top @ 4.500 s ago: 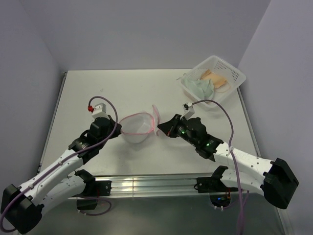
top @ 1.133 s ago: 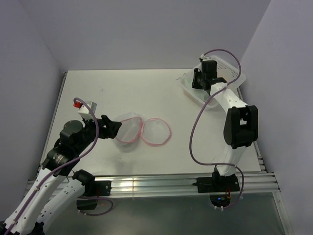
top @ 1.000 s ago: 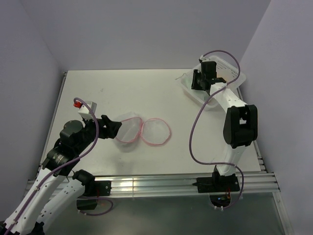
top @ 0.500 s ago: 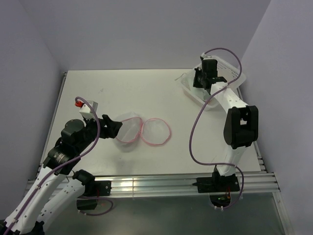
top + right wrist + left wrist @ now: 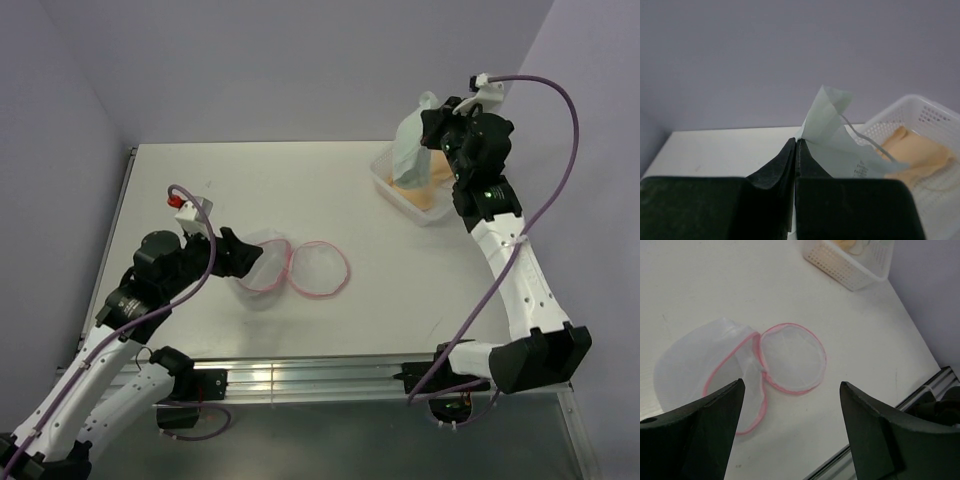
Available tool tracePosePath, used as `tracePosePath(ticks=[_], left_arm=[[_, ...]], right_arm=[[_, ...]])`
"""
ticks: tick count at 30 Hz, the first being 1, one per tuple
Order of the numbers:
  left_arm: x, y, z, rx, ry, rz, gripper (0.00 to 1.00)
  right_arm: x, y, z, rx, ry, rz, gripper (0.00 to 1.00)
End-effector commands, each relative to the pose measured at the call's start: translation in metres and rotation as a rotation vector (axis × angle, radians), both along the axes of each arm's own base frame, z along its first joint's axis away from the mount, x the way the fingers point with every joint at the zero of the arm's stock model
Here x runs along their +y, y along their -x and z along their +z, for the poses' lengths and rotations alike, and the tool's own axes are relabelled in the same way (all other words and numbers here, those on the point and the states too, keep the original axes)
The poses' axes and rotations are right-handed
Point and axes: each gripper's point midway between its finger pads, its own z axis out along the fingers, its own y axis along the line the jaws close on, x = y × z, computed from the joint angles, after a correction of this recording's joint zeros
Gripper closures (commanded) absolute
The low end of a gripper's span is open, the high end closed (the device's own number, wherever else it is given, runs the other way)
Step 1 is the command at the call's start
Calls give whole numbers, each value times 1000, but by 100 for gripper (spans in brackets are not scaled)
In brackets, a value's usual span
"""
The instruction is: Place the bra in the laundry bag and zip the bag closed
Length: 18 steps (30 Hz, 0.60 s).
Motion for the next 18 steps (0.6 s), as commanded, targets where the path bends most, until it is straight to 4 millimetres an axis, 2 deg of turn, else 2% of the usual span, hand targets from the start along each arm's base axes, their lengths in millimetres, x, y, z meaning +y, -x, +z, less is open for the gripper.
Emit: tracePosePath(ticks=[1,2,3,5,6,7,11,12,13,15,16,17,18], left_arm=[[-20,-1,53,-102,118,-85,16],[-24,-2,54,-95,128,-100,15],[-30,1,58,-93,145,-136,13],[-41,0,67,-93,195,-172,11],[-48,3,71,-84,225,-203,9],[-57,6,78,-103,251,-234,8],[-86,10,87,-106,295,-285,5],[-92,7,84,-98,289,-285,5],[-100,11,87,-106,289,-292,5],[-110,7,86,-113,277,-283,4],[-117,12,88,-133,258,-294,3],[-117,-1,80,-133,222,-218,3],[-120,-1,78,-138,205,-211,3]], right_arm=[[21,21,29,-84,-77,101,100],[32,28,33,-88,-109,145,100],[36,38,42,-106,-130,162,100],[45,48,47,-110,-174,171,100],[58,58,47,-112,-190,196,100],[64,63,46,-108,-217,198,100],[94,85,44,-115,-304,232,100],[96,87,39,-106,-323,219,100],[108,94,39,-101,-354,247,100],[119,97,31,-76,-370,256,100],[126,101,30,-71,-384,257,100],[130,103,28,-66,-402,260,100],[133,104,23,-57,-407,262,100]])
